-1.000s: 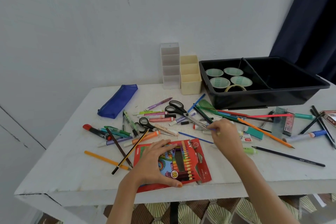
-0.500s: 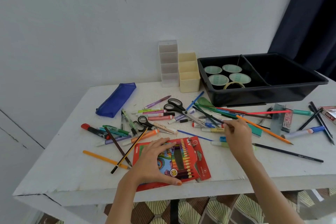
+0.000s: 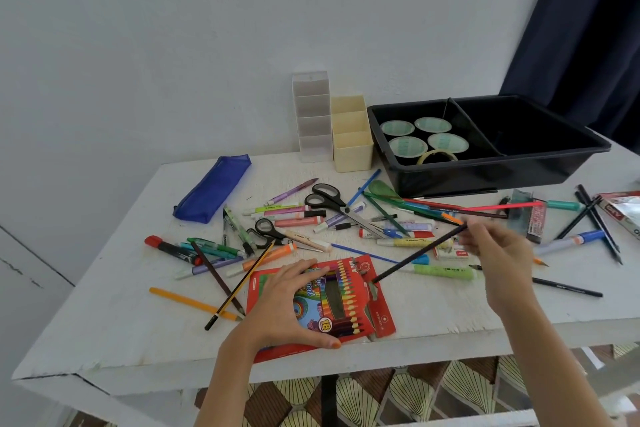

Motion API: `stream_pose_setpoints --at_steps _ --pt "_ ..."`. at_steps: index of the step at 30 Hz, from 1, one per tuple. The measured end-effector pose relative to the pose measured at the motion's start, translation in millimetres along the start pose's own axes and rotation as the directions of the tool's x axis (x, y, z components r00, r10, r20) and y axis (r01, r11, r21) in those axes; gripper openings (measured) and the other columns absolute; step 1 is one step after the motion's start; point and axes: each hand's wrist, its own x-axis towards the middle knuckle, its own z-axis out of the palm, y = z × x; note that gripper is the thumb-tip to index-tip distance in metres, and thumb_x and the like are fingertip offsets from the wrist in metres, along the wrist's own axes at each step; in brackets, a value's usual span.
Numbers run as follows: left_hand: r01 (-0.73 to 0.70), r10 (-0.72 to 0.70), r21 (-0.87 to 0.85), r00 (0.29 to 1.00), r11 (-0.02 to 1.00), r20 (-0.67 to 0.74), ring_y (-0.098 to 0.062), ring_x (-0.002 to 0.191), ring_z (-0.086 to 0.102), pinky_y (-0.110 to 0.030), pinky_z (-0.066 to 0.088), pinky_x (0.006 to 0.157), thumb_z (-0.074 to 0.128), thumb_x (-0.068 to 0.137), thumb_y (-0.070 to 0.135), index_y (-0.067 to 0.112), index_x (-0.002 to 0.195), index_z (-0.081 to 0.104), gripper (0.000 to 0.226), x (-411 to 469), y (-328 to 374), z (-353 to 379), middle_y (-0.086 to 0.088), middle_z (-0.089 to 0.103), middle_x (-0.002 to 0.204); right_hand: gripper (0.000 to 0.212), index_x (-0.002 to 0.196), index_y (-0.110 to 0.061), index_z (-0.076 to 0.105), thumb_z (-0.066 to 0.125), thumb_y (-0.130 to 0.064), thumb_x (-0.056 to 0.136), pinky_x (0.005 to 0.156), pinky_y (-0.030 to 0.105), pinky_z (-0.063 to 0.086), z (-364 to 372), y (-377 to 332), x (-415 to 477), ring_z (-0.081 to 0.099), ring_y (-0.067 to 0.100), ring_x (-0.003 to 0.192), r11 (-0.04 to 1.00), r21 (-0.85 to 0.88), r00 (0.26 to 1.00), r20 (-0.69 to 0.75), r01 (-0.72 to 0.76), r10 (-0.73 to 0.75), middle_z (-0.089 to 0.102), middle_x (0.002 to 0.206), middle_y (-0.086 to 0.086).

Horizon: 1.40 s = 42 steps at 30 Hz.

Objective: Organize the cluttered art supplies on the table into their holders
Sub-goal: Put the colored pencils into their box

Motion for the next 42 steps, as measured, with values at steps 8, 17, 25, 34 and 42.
stream_pose_setpoints --at_steps 8,17,25,34,42 --pt "0.008 -0.008 -0.004 1.0 1.0 0.009 -0.006 0.141 0.003 -0.044 0.01 0.116 0.074 0.049 0.073 0.064 0.128 0.019 0.097 -2 3 -2 0.023 0.009 0.151 0.013 0.095 -0.009 0.069 0.064 -0.005 0.083 0.067 0.017 0.055 31 37 -33 0.07 0.015 0.077 0.987 -0.039 0.943 0.291 -0.157 0.162 0.073 0.082 0.007" --pt "0.007 -0.006 -0.008 1.0 1.0 0.008 -0.006 0.141 0.002 -0.043 0.01 0.115 0.074 0.048 0.073 0.066 0.126 0.018 0.096 -2 2 -1 0.023 0.009 0.152 0.009 0.088 -0.014 0.074 0.073 -0.013 0.078 0.064 0.006 0.041 58 67 -44 0.051 0.0 0.073 0.69 -0.537 0.846 0.49 0.485 -0.212 0.055 0.079 -0.01" --pt "0.008 -0.008 -0.006 1.0 1.0 0.007 -0.005 0.141 0.001 -0.044 0.008 0.116 0.074 0.048 0.073 0.063 0.129 0.019 0.098 -1 3 -1 0.022 0.008 0.152 0.009 0.083 -0.011 0.074 0.069 -0.019 0.082 0.064 0.01 0.032 76 61 -46 0.046 0.007 0.081 0.624 -0.613 0.843 0.516 0.485 -0.148 0.055 0.084 -0.003" --pt "-0.009 0.009 -0.019 1.0 1.0 -0.011 -0.003 0.14 0.004 -0.043 0.009 0.116 0.073 0.048 0.075 0.065 0.128 0.019 0.097 0 -1 1 0.024 0.01 0.151 0.015 0.098 -0.016 0.07 0.064 -0.011 0.085 0.063 0.009 0.036 71 35 -14 0.05 0.002 0.072 0.595 -0.638 0.867 0.433 0.488 -0.247 0.062 0.089 -0.003" --pt "-0.015 0.014 -0.021 1.0 1.0 -0.021 -0.004 0.141 0.006 -0.042 0.011 0.116 0.074 0.048 0.074 0.059 0.134 0.022 0.102 -1 -1 0 0.024 0.011 0.151 0.033 0.12 -0.007 0.062 0.062 -0.018 0.089 0.09 0.032 0.044 64 46 36 0.051 0.021 0.102 0.458 -0.836 0.95 0.303 0.302 -0.073 0.058 0.11 0.009"
